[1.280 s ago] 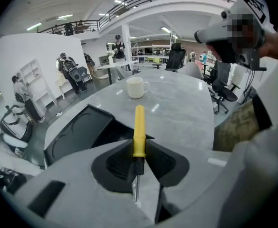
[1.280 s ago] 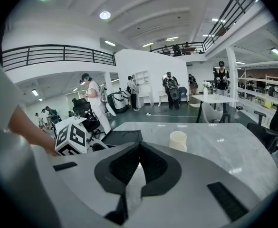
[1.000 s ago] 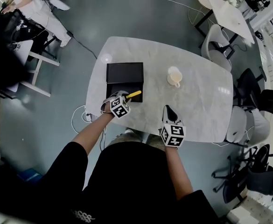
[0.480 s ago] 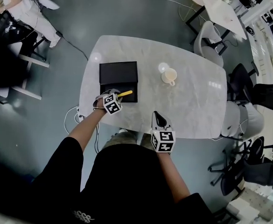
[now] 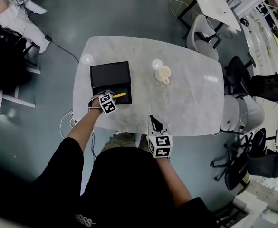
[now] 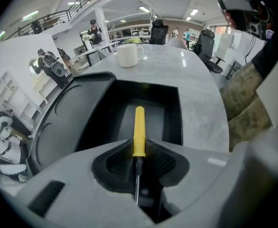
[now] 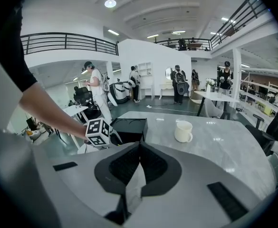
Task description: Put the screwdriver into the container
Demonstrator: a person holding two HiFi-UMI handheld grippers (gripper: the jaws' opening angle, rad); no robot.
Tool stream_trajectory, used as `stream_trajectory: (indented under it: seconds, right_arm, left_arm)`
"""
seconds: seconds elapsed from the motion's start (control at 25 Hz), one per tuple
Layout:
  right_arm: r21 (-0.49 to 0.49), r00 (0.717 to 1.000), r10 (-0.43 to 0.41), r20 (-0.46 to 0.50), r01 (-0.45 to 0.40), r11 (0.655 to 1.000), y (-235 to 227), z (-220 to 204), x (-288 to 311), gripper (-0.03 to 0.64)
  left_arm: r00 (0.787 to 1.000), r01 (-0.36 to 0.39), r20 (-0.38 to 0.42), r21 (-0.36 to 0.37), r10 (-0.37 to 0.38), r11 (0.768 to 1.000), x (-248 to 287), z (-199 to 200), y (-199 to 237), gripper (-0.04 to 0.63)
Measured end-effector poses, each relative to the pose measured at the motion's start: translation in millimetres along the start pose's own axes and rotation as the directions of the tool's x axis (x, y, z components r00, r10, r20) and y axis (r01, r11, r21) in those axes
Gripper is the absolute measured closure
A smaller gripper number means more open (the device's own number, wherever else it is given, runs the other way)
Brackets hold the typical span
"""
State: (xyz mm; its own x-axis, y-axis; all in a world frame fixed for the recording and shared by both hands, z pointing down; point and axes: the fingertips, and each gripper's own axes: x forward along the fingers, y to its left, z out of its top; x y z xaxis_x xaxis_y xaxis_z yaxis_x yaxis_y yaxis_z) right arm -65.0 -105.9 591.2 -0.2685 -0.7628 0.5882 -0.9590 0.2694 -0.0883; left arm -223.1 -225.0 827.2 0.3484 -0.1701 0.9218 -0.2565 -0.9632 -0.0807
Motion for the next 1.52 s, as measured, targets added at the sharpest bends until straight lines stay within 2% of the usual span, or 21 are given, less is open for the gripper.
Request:
stream_trajectory:
  seconds: [0.28,0.4,0.68,0.8,0.92,1.04,1.12,1.2,1.28,1.4,1.52]
  right_arm:
    - [0.020,1.000,-0.004,0.015,0.004,1.000,-11,1,-4,0.609]
    - [0.008,1.000,0.008,0.021,-0.008,1.000,-11,7,-6,0.609]
    - [-0.018,0.998,0.040,0.058,-0.039,0.999,-13,23,-5,0.609]
    - [-0.027,0.995,0.061,0.074,-0.059,0.998,-12,31,-4,0.609]
    - [-0.045,0.992,0.083,0.095,-0.079,0.996,-11,43,-2,0.609]
    - [-0.085,0.988,0.104,0.113,-0.094,0.992,-8,55,-2,0.609]
    - [-0.105,0.985,0.121,0.119,-0.109,0.988,-5,58,-3,0.609]
    - [-0.113,0.983,0.137,0.121,-0.123,0.986,-1,60,-5,0.609]
    - [-0.114,0.982,0.147,0.121,-0.134,0.984,1,60,-7,0.609]
    - [-0.102,0.980,0.159,0.122,-0.147,0.984,5,60,-13,0.609]
    - [-0.074,0.973,0.176,0.152,-0.166,0.983,12,69,-23,0.609]
  left_arm:
    - [0.999,-0.004,-0.033,-0.105,0.000,0.994,5,-5,3,0.503]
    - [1.000,-0.012,-0.030,-0.123,0.008,0.992,-2,-2,4,0.463]
    - [0.998,-0.060,0.023,-0.186,0.065,0.981,-30,5,9,0.460]
    - [0.992,-0.086,0.063,-0.257,0.105,0.962,-52,6,11,0.460]
    - [0.975,-0.117,0.135,-0.373,0.179,0.920,-87,10,10,0.460]
    - [0.942,-0.136,0.212,-0.472,0.262,0.871,-123,12,-3,0.461]
    - [0.914,-0.134,0.254,-0.547,0.316,0.826,-146,10,-16,0.462]
    - [0.887,-0.119,0.281,-0.627,0.366,0.770,-172,6,-30,0.462]
    - [0.854,-0.106,0.304,-0.693,0.422,0.713,-196,5,-44,0.466]
    - [0.793,-0.080,0.335,-0.771,0.509,0.632,-231,11,-61,0.485]
    - [0.727,-0.055,0.363,-0.815,0.582,0.577,-266,20,-71,0.498]
